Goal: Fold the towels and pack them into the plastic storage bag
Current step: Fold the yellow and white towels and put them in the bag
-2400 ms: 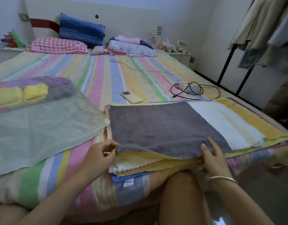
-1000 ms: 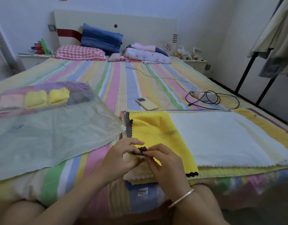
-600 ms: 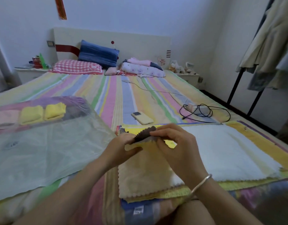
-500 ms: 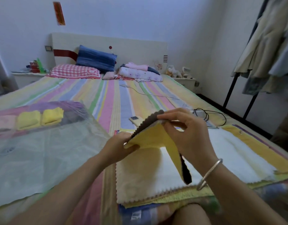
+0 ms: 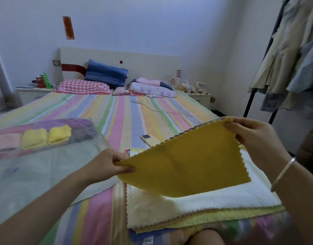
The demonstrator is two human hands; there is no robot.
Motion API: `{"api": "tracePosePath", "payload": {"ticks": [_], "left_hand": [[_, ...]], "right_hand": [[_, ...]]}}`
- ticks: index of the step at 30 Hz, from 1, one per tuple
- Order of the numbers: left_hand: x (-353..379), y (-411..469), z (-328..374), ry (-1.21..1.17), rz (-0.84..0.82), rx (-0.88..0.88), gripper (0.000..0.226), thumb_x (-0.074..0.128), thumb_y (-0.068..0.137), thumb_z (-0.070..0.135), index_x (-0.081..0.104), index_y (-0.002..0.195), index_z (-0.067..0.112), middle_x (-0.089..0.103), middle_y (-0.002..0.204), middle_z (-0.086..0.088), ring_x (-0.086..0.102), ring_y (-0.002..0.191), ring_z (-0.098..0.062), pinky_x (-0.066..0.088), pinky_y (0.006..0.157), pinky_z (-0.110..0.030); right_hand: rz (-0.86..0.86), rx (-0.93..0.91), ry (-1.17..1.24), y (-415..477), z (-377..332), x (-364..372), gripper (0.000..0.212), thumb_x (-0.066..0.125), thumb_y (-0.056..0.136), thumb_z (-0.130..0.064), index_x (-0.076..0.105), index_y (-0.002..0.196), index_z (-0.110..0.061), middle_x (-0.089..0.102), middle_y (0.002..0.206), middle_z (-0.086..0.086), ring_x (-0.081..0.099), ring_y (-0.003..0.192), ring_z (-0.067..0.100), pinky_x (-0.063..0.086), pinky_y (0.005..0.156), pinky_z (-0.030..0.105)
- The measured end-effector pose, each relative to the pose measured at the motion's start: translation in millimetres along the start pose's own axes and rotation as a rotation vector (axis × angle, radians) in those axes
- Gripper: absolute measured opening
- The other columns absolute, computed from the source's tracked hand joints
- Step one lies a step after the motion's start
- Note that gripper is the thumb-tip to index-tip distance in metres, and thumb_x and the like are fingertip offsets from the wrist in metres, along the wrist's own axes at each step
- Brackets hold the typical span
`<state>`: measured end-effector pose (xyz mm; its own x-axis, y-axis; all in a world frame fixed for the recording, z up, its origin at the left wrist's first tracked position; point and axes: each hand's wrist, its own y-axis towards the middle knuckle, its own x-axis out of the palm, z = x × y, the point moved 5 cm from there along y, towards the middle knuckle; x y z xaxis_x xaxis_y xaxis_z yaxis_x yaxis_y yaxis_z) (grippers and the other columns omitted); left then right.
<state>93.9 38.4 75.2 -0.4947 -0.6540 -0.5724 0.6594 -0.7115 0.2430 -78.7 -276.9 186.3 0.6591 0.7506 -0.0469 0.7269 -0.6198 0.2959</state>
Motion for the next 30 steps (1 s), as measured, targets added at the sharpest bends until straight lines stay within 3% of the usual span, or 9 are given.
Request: {"api": "tracePosePath", "payload": {"ticks": [5, 8, 11, 14, 16, 21, 24, 26, 30], "left_hand": [[-11.1, -7.9, 12.1, 0.084, 0.049, 0.050, 0.058, 0.053, 0.088, 0.058, 0.045, 0.054, 0.011, 0.027, 0.053, 0.009, 0.027, 0.049, -0.008, 0.023, 0.052, -0.021], [-17.0, -10.6, 18.9, 0.099, 0.052, 0.057, 0.046, 0.056, 0.093, 0.047, 0.052, 0.056, 0.021, 0.035, 0.054, 0.011, 0.034, 0.051, -0.006, 0.029, 0.056, -0.021], [-27.1, -11.4, 29.0, 0.085, 0.152, -0.007, 0.021, 0.073, 0.084, 0.026, 0.073, 0.063, 0.029, 0.065, 0.064, 0.009, 0.058, 0.061, -0.006, 0.045, 0.062, -0.019], [-38.2, -15.1, 46.0, 0.081, 0.264, -0.032, 0.006, 0.080, 0.074, 0.026, 0.077, 0.070, 0.029, 0.073, 0.079, 0.003, 0.067, 0.078, -0.015, 0.053, 0.076, -0.031], [-41.8, -19.8, 62.5, 0.084, 0.306, -0.010, 0.008, 0.079, 0.069, 0.036, 0.076, 0.069, 0.029, 0.072, 0.075, 0.001, 0.066, 0.074, -0.015, 0.052, 0.071, -0.027], [-41.3, -21.3, 89.2, 0.034, 0.342, 0.028, 0.024, 0.078, 0.063, 0.038, 0.069, 0.072, 0.018, 0.066, 0.066, 0.003, 0.059, 0.060, -0.004, 0.046, 0.055, -0.013], [-32.4, -3.6, 73.0, -0.069, 0.282, 0.003, 0.034, 0.081, 0.064, 0.028, 0.057, 0.074, 0.006, 0.058, 0.058, 0.002, 0.055, 0.053, -0.007, 0.047, 0.047, -0.020], [-21.3, 17.1, 51.1, -0.041, 0.234, -0.016, 0.035, 0.083, 0.066, 0.026, 0.054, 0.071, 0.007, 0.054, 0.058, 0.003, 0.052, 0.052, -0.009, 0.046, 0.047, -0.022], [9.7, 69.8, -18.4, 0.229, 0.201, -0.099, 0.031, 0.084, 0.073, 0.030, 0.056, 0.070, 0.016, 0.056, 0.064, 0.004, 0.048, 0.057, -0.010, 0.041, 0.057, -0.026]], "right_hand": [[-0.011, 0.084, 0.083, -1.4, 20.9, -10.1, 0.020, 0.067, 0.084, -0.012, 0.072, 0.103, -0.010, 0.072, 0.099, 0.005, 0.068, 0.089, 0.015, 0.050, 0.077, 0.022], [-0.013, 0.098, 0.121, 0.1, 24.3, -13.3, 0.017, 0.067, 0.083, -0.012, 0.072, 0.099, -0.012, 0.073, 0.099, 0.005, 0.068, 0.092, 0.016, 0.052, 0.074, 0.021], [-0.004, 0.098, 0.155, 2.9, 26.7, -16.7, 0.017, 0.070, 0.078, -0.014, 0.072, 0.095, -0.012, 0.073, 0.097, 0.004, 0.067, 0.096, 0.020, 0.057, 0.071, 0.021], [-0.007, 0.088, 0.169, 2.9, 29.7, -23.9, 0.056, 0.087, 0.050, -0.034, 0.073, 0.096, -0.008, 0.074, 0.100, 0.005, 0.068, 0.097, 0.020, 0.057, 0.071, 0.023], [-0.014, 0.081, 0.197, 0.0, 30.2, -28.7, 0.068, 0.089, 0.037, -0.038, 0.072, 0.096, -0.008, 0.074, 0.097, 0.003, 0.070, 0.094, 0.017, 0.056, 0.069, 0.019], [-0.005, 0.149, 0.212, -5.8, 33.4, -41.3, 0.033, 0.072, 0.063, -0.020, 0.069, 0.095, -0.011, 0.074, 0.094, 0.000, 0.066, 0.094, 0.017, 0.059, 0.071, 0.023], [0.040, 0.215, 0.167, 8.3, 50.0, -48.0, 0.015, 0.069, 0.077, -0.012, 0.068, 0.092, -0.013, 0.070, 0.100, 0.005, 0.063, 0.094, 0.019, 0.056, 0.076, 0.028], [0.068, 0.254, 0.098, 27.9, 72.1, -46.9, 0.012, 0.068, 0.083, -0.010, 0.069, 0.093, -0.016, 0.068, 0.103, 0.006, 0.062, 0.096, 0.022, 0.050, 0.084, 0.034], [0.100, 0.371, -0.047, 70.5, 148.1, -25.4, 0.014, 0.073, 0.082, -0.015, 0.071, 0.095, -0.020, 0.068, 0.096, 0.003, 0.060, 0.085, 0.020, 0.048, 0.074, 0.033]]}}
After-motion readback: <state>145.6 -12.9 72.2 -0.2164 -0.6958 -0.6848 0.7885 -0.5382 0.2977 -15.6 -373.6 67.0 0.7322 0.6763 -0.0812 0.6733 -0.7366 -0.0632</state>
